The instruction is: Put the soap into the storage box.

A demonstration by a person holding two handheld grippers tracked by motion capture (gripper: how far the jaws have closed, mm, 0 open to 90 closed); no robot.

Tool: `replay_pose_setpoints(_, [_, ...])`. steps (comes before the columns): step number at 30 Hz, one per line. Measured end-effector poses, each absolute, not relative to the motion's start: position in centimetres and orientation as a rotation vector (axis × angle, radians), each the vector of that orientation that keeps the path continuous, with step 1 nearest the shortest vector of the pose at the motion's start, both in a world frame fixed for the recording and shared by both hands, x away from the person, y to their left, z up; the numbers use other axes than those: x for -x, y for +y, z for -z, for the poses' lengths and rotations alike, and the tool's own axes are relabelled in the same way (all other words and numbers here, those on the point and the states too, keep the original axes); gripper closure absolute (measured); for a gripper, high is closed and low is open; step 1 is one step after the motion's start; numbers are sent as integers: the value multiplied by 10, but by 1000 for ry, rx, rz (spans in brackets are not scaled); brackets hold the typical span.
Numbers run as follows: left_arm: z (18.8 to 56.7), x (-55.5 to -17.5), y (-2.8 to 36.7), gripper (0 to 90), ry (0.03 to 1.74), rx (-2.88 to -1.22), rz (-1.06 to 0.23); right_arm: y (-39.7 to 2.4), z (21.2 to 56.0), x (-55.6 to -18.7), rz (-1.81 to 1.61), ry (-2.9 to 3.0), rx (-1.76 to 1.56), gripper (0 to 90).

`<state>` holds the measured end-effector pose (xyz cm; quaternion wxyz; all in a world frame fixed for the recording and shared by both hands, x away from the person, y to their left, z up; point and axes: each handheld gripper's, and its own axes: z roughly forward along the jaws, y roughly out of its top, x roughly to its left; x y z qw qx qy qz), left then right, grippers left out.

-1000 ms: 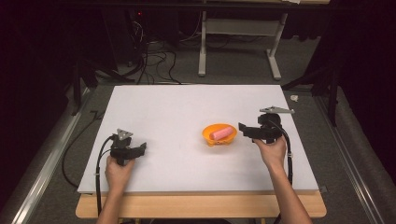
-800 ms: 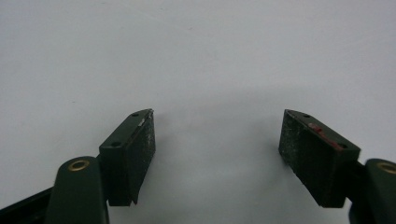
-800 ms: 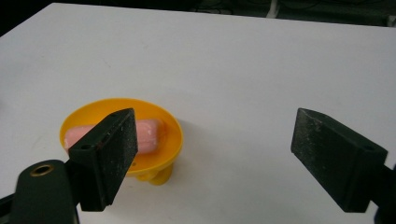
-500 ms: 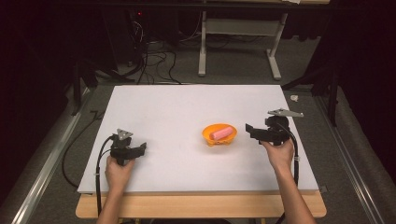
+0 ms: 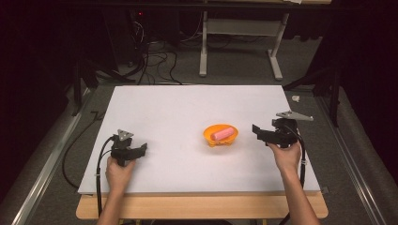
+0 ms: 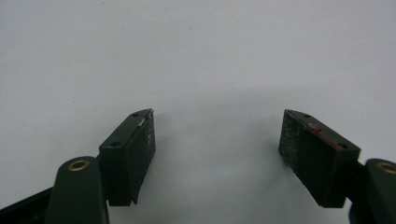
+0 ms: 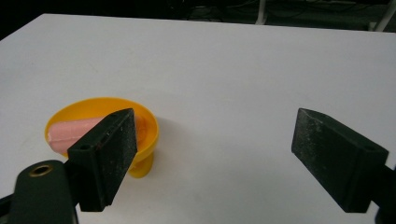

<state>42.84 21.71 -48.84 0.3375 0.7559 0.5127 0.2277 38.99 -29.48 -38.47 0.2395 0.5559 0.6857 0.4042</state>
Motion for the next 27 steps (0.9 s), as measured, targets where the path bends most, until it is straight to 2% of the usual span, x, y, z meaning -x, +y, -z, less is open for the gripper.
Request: replay_pose_setpoints(27, [488, -428, 217, 274, 1336, -1970, -594, -325, 399, -376, -1107, 1810, -1550, 173])
